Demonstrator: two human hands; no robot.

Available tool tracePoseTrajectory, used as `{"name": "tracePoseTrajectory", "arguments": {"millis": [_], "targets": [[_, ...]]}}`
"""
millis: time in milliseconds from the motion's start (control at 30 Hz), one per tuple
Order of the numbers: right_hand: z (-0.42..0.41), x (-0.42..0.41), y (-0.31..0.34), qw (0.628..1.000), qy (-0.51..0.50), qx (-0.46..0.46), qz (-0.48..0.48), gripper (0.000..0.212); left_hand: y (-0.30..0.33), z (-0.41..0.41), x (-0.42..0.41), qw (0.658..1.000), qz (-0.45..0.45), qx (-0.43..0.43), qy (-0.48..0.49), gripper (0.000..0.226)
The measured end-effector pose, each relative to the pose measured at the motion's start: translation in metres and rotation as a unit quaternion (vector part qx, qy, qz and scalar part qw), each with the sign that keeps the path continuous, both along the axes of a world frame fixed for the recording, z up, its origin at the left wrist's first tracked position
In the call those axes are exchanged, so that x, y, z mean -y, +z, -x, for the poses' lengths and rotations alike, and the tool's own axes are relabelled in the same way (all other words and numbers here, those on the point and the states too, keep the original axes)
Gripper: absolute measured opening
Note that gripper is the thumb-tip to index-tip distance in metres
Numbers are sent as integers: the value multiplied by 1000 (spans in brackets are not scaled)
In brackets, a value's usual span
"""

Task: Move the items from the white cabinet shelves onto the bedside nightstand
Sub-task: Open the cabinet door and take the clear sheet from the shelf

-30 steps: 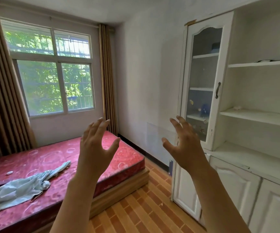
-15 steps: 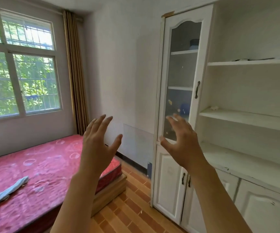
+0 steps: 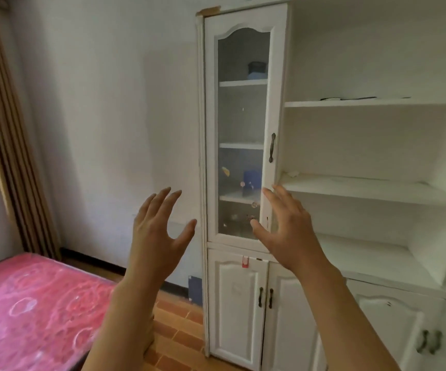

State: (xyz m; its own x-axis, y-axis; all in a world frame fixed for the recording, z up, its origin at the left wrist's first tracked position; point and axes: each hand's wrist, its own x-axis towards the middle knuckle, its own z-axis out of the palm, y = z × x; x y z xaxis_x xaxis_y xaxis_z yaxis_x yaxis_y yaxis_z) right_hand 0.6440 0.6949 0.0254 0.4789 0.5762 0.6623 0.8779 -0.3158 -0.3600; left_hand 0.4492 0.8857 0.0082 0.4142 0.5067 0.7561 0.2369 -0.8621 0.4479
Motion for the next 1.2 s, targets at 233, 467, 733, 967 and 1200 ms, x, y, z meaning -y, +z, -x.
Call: {"name": "tracePoseTrajectory", "arguments": {"millis": [233,467,733,967,1200], "targets": [[-24,-16,-14,998,-55,-4,35,73,-17,-57,-41,997,18,-7,-75,70],[-78,-28,-15,996,-78,11,33,73,-21,-123,-58,994,7,-8,-112,67],[-172,-43,-18,998,-59,7,10,70,-15,-217,-68,994,-11,-11,-107,67],[-278,-52,-9,999,-50,3,-10,74,-1,-315,-64,995,-7,-7,-97,72],[-363,-54,-17,1000,-26,-14,-7,76,-7,-393,-60,997,-4,-15,-73,69]]}}
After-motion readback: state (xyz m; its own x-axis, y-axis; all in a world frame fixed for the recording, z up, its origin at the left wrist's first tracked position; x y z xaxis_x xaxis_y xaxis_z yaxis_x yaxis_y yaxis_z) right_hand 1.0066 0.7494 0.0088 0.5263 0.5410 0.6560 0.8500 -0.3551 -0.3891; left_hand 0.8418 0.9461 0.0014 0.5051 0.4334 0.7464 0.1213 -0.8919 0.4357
